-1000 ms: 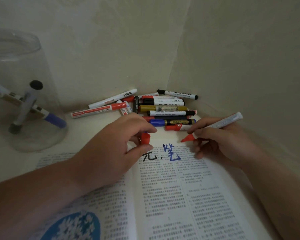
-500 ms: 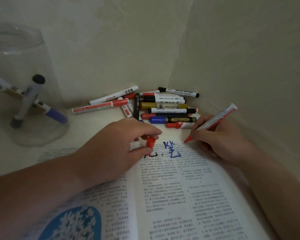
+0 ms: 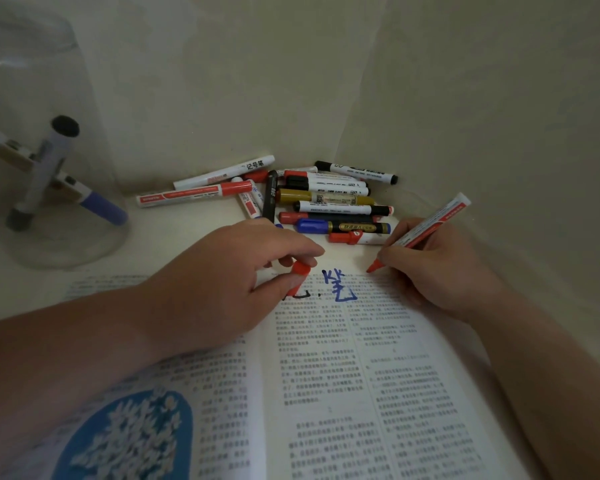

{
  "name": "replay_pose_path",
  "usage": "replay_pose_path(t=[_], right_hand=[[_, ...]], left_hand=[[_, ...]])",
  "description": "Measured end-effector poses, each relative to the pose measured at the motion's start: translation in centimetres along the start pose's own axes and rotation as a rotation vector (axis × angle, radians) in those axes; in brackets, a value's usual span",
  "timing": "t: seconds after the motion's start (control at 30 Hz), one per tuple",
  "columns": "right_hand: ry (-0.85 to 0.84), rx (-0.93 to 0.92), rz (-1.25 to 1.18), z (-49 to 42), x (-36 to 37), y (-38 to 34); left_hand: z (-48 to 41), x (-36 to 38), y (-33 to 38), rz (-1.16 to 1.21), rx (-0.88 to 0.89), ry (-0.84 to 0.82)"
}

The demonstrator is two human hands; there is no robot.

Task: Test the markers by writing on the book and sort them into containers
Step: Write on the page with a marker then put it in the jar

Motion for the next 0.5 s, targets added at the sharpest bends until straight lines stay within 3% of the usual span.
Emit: replay_pose_path(t=[0.3,0.5], right_hand=[[-0.084,0.004,-0.185,0.5,0.7,-0.2],[-0.176,-0.054,-0.124,0.9,1.5,-0.8]], left_hand=[[0.0,0.0,0.0,-0.006,0.012,-0.016],[0.0,0.1,0.0,-0.001,0.007,-0.019]])
Point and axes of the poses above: each hand's wrist, its own z-axis away from the middle knuckle, its own x-axis out of the palm, y = z × x, the point moved 8 cm from there along -z, towards the middle knuckle, and after that the axes turned 5 degrees about -z, right-handed, at the moved point
